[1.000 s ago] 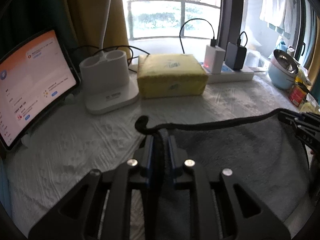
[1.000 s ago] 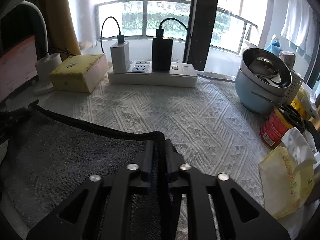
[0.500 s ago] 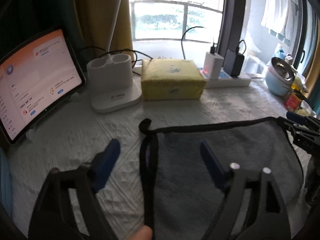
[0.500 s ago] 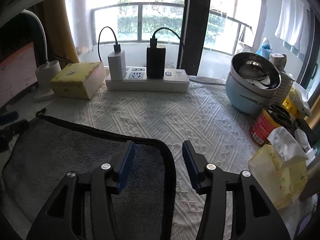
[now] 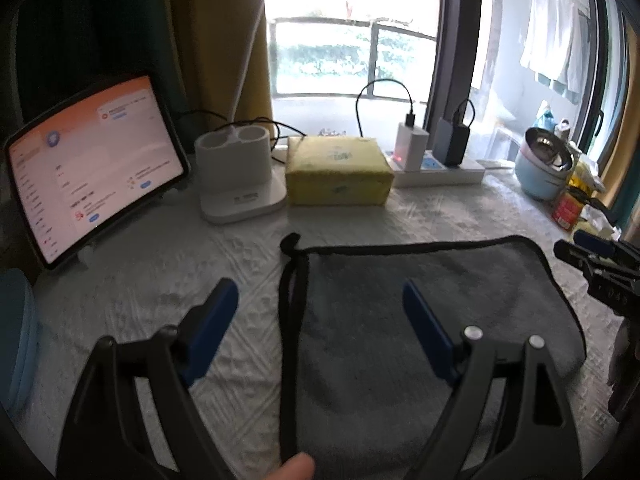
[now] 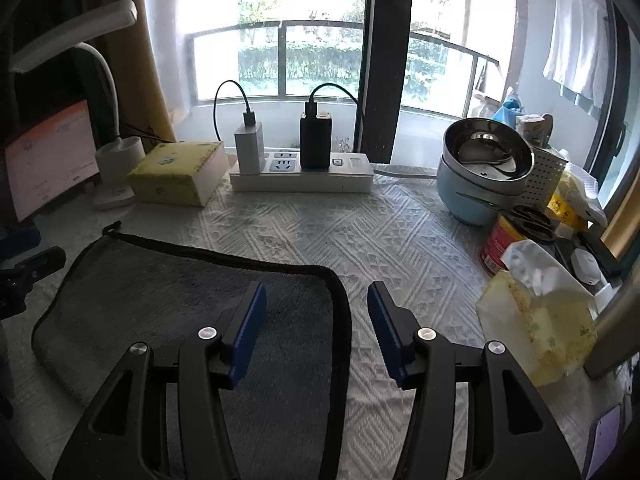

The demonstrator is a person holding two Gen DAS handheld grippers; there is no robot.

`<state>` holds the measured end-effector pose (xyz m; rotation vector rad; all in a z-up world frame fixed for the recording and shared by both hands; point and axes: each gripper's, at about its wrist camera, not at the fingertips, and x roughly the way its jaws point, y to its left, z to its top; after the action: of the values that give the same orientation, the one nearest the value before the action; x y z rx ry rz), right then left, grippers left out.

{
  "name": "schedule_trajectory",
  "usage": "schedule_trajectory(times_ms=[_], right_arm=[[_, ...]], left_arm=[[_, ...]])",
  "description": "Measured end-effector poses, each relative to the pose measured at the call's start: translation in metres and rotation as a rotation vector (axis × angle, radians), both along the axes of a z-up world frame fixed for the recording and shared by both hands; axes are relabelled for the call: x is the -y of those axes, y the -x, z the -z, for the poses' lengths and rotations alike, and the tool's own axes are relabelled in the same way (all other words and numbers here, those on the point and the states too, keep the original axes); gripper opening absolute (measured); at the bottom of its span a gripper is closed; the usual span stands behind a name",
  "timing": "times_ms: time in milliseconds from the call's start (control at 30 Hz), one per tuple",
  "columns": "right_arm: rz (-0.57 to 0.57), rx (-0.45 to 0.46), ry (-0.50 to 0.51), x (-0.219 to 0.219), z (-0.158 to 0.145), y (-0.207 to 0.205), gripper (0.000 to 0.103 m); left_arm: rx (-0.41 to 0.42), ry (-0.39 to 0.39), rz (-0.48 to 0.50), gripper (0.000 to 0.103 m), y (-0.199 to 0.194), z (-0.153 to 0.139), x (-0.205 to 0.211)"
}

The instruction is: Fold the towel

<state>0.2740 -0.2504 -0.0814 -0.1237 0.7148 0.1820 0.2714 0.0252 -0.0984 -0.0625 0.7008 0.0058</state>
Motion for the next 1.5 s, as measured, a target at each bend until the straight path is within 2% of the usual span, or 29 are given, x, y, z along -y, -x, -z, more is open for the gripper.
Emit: schedule_trajectory(times_ms=[1067,1233,1500], right_arm=[[-0.020,0.101,-0.082,0.011,-0.052,0.128,0.056],[-0.024,0.135,-0.096,0.012,-0.068,0.152,0.056],[-0.019,0.220,-0.108,0.020,-0.101,0.184,0.056]], left_arm=[[0.139,0.019,0.012,0.085,0.143,-0.058,0.025],[0.177,0.017,0.029,0.086,0.162,-0.073,0.033],[0.292,0.018,0.036,0.086,0.190,-0.106,0.041]])
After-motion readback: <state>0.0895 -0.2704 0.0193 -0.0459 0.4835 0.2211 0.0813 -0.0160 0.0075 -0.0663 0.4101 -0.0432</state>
